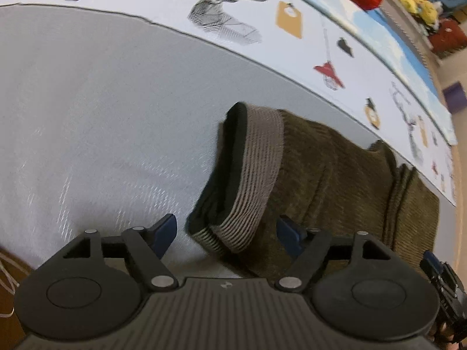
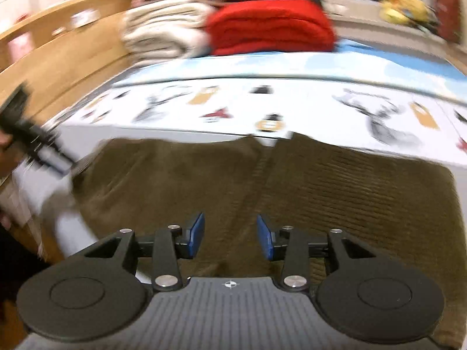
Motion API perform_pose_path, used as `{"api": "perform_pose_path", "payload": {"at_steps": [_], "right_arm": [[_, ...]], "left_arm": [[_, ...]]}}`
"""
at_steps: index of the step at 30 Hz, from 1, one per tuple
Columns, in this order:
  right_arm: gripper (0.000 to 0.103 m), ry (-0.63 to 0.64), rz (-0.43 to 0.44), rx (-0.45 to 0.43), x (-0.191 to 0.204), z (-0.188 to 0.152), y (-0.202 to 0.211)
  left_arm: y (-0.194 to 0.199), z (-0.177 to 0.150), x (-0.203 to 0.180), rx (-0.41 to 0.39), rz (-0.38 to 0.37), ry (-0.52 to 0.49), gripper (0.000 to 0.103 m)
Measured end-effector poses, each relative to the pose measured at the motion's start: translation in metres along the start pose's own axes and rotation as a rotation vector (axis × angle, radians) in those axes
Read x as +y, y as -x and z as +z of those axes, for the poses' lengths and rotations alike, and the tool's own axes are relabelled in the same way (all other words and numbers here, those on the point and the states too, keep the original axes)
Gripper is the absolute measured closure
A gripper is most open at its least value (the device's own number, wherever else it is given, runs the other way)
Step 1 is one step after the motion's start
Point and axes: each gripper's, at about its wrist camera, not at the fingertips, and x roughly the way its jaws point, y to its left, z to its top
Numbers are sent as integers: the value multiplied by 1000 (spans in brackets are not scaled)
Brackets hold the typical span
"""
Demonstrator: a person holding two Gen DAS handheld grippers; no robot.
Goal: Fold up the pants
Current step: 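Grasp the striped waistband with the left gripper and lift it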
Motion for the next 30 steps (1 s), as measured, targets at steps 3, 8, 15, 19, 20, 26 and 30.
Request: {"api": "perform_pose_path", "payload": {"at_steps": [3,8,15,19,20,26,30], "right_arm": [[58,-7,-130,105,-11,-8,-21],[58,23,-148,216,-12,-14,-41],[57,56,-137,272,-10,-14,-55],[57,58,-131,278,-12,-9,-58],[57,34,-123,282,-16,-8,-58],[57,-12,-132,299,-25,-3,-55],[57,-25,-165,275,-32,3,-47]], "left_arm": [[-10,-10,-3,21,1,42,21],[-39,-28,-5,68,-9,113,21],[-48,-41,-11,-67,-12,138,17],[-43,-50,-18,-151,39,158,41],[-41,-50,-23,-159,53,154,47],[-7,-54,-70,-295,155,36,68],[23,-59,-129,-411,177,-108,71]]}}
